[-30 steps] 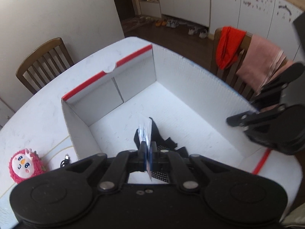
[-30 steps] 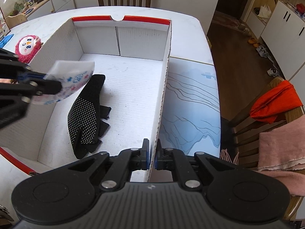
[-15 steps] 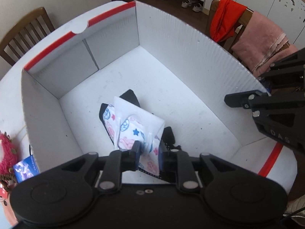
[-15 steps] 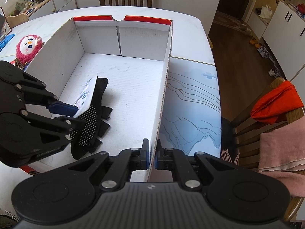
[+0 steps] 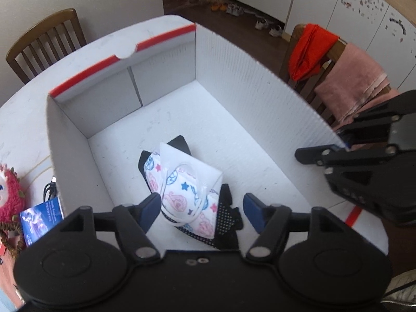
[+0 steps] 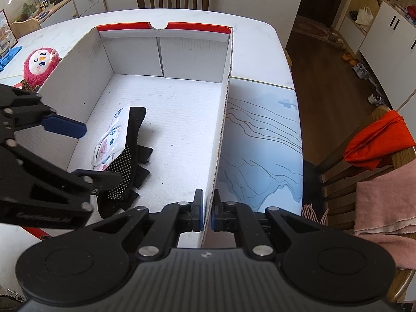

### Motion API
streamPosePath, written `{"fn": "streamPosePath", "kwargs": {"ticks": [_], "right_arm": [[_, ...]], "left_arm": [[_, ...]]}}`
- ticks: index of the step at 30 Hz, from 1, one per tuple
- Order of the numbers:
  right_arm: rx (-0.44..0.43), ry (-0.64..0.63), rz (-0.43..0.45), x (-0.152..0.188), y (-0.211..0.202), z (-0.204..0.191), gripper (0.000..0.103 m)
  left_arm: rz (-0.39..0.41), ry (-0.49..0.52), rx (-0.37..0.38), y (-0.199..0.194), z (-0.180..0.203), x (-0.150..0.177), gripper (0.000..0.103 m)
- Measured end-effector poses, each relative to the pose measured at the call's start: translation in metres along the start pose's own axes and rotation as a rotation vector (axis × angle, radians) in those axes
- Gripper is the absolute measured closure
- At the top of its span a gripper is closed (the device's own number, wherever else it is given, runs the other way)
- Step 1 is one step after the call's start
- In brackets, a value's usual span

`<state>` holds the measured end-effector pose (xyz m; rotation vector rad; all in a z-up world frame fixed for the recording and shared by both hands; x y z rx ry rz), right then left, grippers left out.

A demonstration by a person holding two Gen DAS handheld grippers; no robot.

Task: Organize objects
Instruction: 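Open the left gripper to release the mask onto the glove, then move the left gripper back and grasp the white USB cable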

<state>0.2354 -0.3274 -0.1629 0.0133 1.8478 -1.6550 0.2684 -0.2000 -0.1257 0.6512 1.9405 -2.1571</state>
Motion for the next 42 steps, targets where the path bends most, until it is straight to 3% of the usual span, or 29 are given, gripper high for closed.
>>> {"fn": "streamPosePath", "kwargs": {"ticks": [23, 31, 34, 36, 42], "right_arm": [[0.018, -0.006, -0.017, 0.0, -0.001, -0.008, 0.098], [0.028, 0.007, -0.024, -0.001, -0.002, -0.013, 0.098], [0.037, 0.008, -0.031, -0.002, -0.001, -0.015, 0.098], [0.041, 0.014, -0.034, -0.002, -0.001, -0.017, 0.098], [0.057, 0.017, -0.045, -0.004, 0.001, -0.02, 0.098]], "left_arm": [[0.194, -0.153, 0.019, -0.092, -0.043, 0.02, 0.034], [0.222, -0.2, -0.009, -0.111, -0.08, 0.038, 0.023], [0.233, -0.227, -0.029, -0.118, -0.1, 0.046, 0.015], [0.241, -0.251, -0.056, -0.122, -0.117, 0.053, 0.003], [0.234, -0.325, -0.127, -0.133, -0.172, 0.078, 0.001]]}}
Point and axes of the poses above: each gripper's, at about its wrist camera, not at the fingertips, and y roughly the way its jaws point, z to its right, x to its underside, the point moved 4 cm from there along y, roughly the way its jaws point, and after that the axes turned 10 degrees about -y, right-handed, at the moved point
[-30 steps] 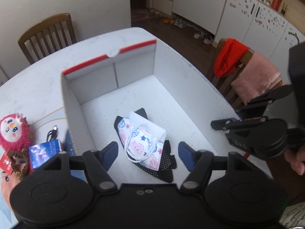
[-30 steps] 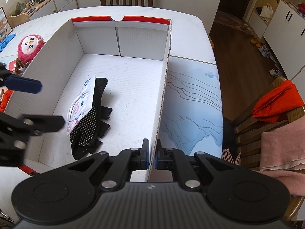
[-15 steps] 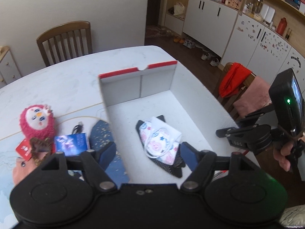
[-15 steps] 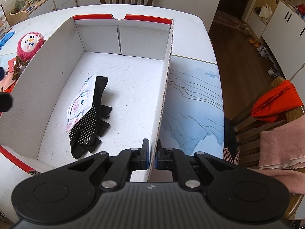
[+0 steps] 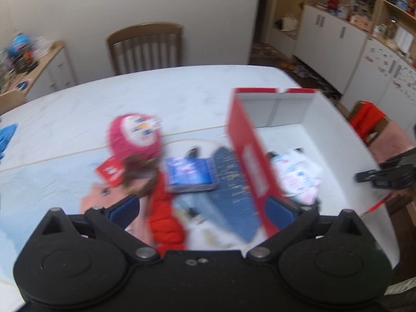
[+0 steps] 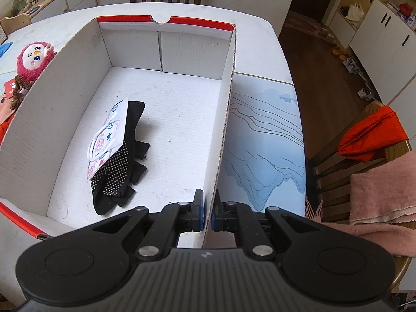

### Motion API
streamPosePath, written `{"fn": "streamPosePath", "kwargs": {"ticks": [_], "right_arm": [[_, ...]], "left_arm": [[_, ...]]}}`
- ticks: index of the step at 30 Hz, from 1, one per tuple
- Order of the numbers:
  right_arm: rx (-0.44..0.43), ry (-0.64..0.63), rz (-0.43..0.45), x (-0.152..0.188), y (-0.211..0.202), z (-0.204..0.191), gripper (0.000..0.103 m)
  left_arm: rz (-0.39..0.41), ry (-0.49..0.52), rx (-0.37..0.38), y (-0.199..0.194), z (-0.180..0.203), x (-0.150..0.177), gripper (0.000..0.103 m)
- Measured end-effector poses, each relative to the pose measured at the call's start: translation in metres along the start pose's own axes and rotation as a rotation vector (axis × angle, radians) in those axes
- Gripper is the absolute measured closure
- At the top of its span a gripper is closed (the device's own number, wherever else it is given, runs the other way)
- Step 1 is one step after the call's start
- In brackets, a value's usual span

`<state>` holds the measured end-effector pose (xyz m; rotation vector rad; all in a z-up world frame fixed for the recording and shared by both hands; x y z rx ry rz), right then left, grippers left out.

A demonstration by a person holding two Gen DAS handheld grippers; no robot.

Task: Organize objects
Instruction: 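Move the left gripper back and grasp the white USB cable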

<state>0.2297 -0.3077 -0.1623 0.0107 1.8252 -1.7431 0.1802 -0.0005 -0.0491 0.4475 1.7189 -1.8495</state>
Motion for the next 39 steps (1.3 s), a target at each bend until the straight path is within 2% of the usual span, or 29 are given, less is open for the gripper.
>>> {"fn": "streamPosePath", "kwargs": {"ticks": [6, 10, 16, 19, 21, 29, 35, 39], "right_arm": [[0.014, 0.015, -0.01, -0.001, 0.001, -0.001, 0.098], [0.026, 0.023, -0.017, -0.002, 0.002, -0.002, 0.098], [0.053, 0.019, -0.023, -0.002, 0.002, -0.005, 0.096], [0.055, 0.017, -0.024, -0.002, 0.002, -0.007, 0.096], [0.051, 0.004, -0.024, -0.003, 0.001, -0.009, 0.096], [0.037, -0.035, -0.019, -0.004, 0.001, -0.017, 0.096], [0.013, -0.036, -0.017, -0.003, 0.002, -0.015, 0.096], [0.002, -0.039, -0.014, -0.002, 0.003, -0.014, 0.096]], "left_arm": [[-0.026, -0.069, -0.067, -0.004, -0.063, 0.012, 0.001], [-0.046, -0.065, -0.084, -0.005, -0.085, 0.025, 0.001], [-0.085, 0.026, -0.061, 0.004, -0.079, 0.047, 0.004], [-0.107, 0.093, -0.065, 0.014, -0.065, 0.055, 0.011], [-0.116, 0.109, -0.075, 0.021, -0.062, 0.056, 0.021], [-0.202, -0.147, -0.006, 0.045, -0.079, 0.039, 0.04], [-0.308, -0.434, 0.048, 0.068, -0.1, 0.035, 0.058], [-0.338, -0.513, 0.041, 0.08, -0.108, 0.038, 0.063]]}}
Point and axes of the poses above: each gripper's, at about its wrist camera, not at the fingertips, and y roughly the way its jaws point, z to its right, x to its underside, the point moved 4 cm from there along y, roughly the way its jaws point, and after that the axes turned 10 degrees about -y, right-handed, at the moved point
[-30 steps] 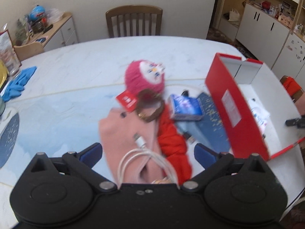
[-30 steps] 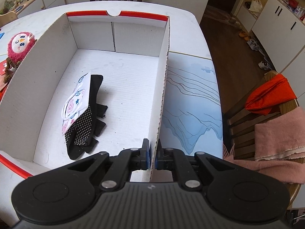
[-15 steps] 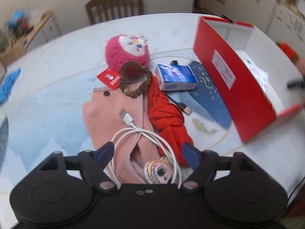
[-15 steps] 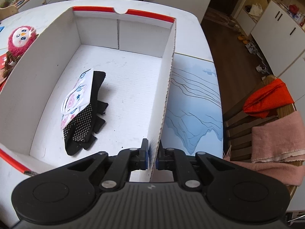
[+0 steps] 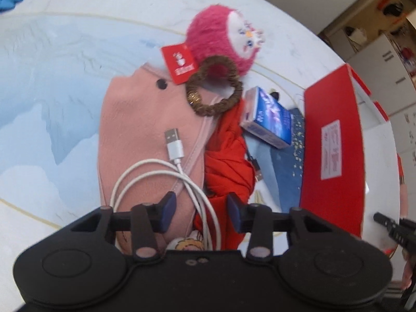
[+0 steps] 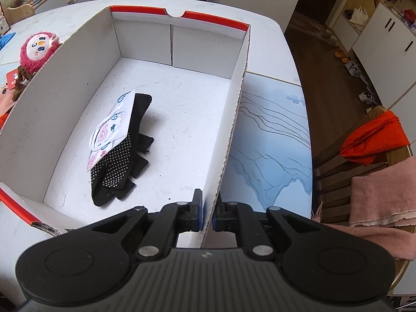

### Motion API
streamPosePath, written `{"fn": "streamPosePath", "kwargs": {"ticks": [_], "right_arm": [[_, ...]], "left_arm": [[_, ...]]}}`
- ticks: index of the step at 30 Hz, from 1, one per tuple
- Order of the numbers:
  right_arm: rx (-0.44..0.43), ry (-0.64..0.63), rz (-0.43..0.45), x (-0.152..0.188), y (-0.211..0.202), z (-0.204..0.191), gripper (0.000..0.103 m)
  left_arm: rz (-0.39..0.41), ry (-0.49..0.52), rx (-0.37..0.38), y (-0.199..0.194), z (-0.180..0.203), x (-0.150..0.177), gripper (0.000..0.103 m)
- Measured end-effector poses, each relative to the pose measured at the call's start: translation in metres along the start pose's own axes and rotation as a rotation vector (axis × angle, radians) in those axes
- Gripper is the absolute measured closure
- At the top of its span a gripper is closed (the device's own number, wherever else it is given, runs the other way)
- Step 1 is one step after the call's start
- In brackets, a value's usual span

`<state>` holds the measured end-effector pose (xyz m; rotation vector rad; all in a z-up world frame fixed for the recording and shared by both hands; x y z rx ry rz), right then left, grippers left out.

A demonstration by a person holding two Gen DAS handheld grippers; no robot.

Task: Organize objects
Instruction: 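Move the left gripper back and grasp the white USB cable, then carry the white cable with the left gripper into the box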

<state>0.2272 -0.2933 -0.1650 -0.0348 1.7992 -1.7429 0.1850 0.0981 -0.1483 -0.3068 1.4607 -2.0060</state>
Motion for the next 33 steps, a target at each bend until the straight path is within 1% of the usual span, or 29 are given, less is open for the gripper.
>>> {"fn": "streamPosePath", "kwargs": {"ticks": [3, 5, 7, 9, 12, 14, 18, 25, 30, 33], "right_arm": [[-0.009, 0.001, 0.001, 0.0, 0.001, 0.001, 0.096], [-0.01, -0.002, 0.001, 0.0, 0.002, 0.001, 0.096], [-0.011, -0.006, 0.001, 0.0, 0.002, 0.0, 0.096], [-0.015, -0.007, 0.003, 0.0, 0.002, 0.001, 0.096], [-0.017, -0.008, 0.005, 0.001, 0.002, 0.001, 0.096], [-0.019, -0.01, 0.007, 0.001, 0.002, 0.001, 0.096], [-0.023, -0.013, 0.01, 0.002, 0.001, 0.002, 0.096], [-0.029, -0.02, 0.012, 0.002, 0.001, 0.002, 0.096], [-0.035, -0.025, 0.014, 0.002, 0.001, 0.003, 0.096], [-0.037, -0.029, 0.015, 0.002, 0.001, 0.003, 0.096]], "left_arm": [[-0.015, -0.068, 0.016, 0.009, -0.007, -0.002, 0.065], [-0.01, -0.087, 0.019, 0.011, -0.008, -0.002, 0.068], [-0.001, -0.088, 0.013, 0.01, -0.009, -0.001, 0.076], [0.004, -0.097, 0.023, 0.008, -0.009, 0.0, 0.092], [0.021, -0.103, 0.026, 0.001, -0.01, 0.002, 0.096], [0.034, -0.101, 0.041, -0.006, -0.01, 0.004, 0.097], [0.077, -0.085, 0.036, -0.026, -0.009, 0.008, 0.098], [0.109, -0.033, 0.048, -0.07, -0.002, 0.016, 0.099], [0.138, 0.006, 0.084, -0.095, 0.012, 0.021, 0.1], [0.153, 0.031, 0.1, -0.104, 0.025, 0.022, 0.1]]}}
Point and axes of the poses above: each gripper's, at about its wrist camera, not at the fingertips, and y roughly the way its jaws point, z to its right, x to its underside, the point moved 4 cm from there along y, roughly the way its jaws point, and after that the axes turned 10 degrees about -y, right-handed, at the moved point
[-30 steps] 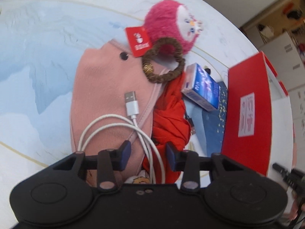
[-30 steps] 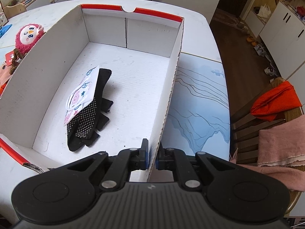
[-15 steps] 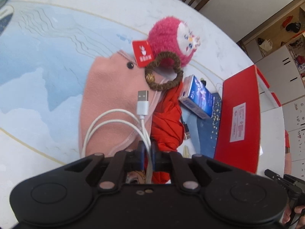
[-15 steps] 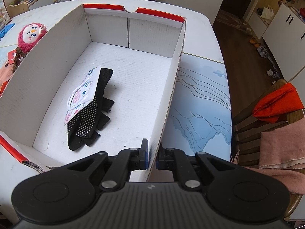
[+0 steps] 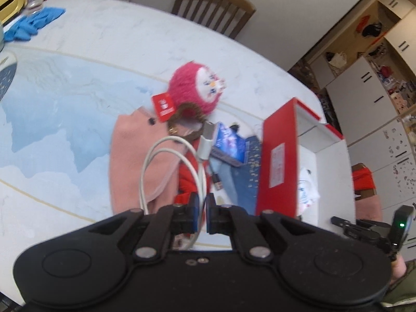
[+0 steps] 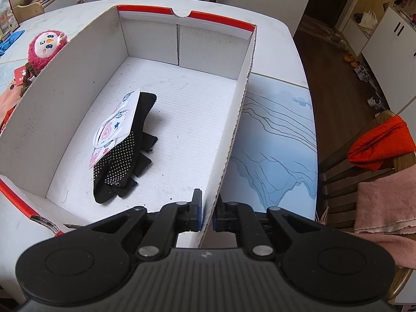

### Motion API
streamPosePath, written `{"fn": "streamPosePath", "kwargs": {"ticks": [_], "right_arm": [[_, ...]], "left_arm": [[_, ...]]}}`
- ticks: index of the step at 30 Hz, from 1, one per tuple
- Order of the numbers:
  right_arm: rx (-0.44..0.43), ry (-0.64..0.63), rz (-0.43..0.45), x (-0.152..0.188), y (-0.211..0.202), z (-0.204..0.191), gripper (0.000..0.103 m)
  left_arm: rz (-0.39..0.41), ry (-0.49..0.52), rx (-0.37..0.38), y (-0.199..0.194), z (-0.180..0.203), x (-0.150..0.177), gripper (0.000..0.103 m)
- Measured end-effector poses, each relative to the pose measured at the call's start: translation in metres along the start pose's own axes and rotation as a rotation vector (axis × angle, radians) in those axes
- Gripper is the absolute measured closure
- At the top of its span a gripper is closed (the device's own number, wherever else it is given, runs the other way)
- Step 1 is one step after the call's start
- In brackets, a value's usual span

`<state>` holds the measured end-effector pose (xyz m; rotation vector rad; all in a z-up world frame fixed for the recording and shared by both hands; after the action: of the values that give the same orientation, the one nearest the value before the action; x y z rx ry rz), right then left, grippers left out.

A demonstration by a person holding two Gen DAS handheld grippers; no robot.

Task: Organize objects
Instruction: 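Carry the white cable with the left gripper into the box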

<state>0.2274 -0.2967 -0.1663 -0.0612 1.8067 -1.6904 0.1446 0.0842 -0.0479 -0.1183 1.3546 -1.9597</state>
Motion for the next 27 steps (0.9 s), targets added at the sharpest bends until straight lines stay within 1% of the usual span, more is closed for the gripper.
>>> {"fn": "streamPosePath", "kwargs": {"ticks": [2, 5, 9, 17, 20, 22, 25, 27], "right_arm": [[-0.001, -0.002, 0.0, 0.0, 0.0, 0.0, 0.096], [-0.003, -0.008, 0.0, 0.0, 0.0, 0.0, 0.095], [-0.008, -0.011, 0.001, 0.0, 0.0, 0.001, 0.095], [-0.017, -0.012, 0.007, 0.001, 0.001, 0.002, 0.095], [-0.021, -0.013, 0.007, 0.0, 0.002, 0.003, 0.095], [-0.022, -0.016, 0.009, -0.001, 0.002, 0.004, 0.095], [-0.026, -0.016, 0.009, -0.001, 0.003, 0.005, 0.095], [-0.026, -0.017, 0.009, -0.001, 0.004, 0.005, 0.095]], "left_arm": [[0.003, 0.023, 0.017, -0.004, 0.012, 0.001, 0.1], [0.005, 0.082, 0.048, -0.008, 0.036, 0.003, 0.1], [-0.013, 0.168, 0.083, -0.006, 0.073, 0.007, 0.1], [-0.012, 0.362, 0.175, -0.008, 0.161, 0.008, 0.1], [-0.027, 0.433, 0.201, 0.003, 0.194, 0.014, 0.1], [-0.038, 0.481, 0.203, 0.016, 0.213, 0.02, 0.1], [-0.08, 0.515, 0.187, 0.041, 0.23, 0.029, 0.1], [-0.098, 0.544, 0.16, 0.06, 0.235, 0.036, 0.101]]}}
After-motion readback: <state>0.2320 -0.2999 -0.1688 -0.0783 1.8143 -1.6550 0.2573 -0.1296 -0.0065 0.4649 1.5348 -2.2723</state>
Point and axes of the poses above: each gripper's, at about its wrist camera, not at the fingertips, and y roughly the way its jaws point, z to its right, x to its underside, the point moved 4 cm from there along y, roughly the way its jaws point, and after that the axes turned 10 degrees about -y, right-handed, at the moved point
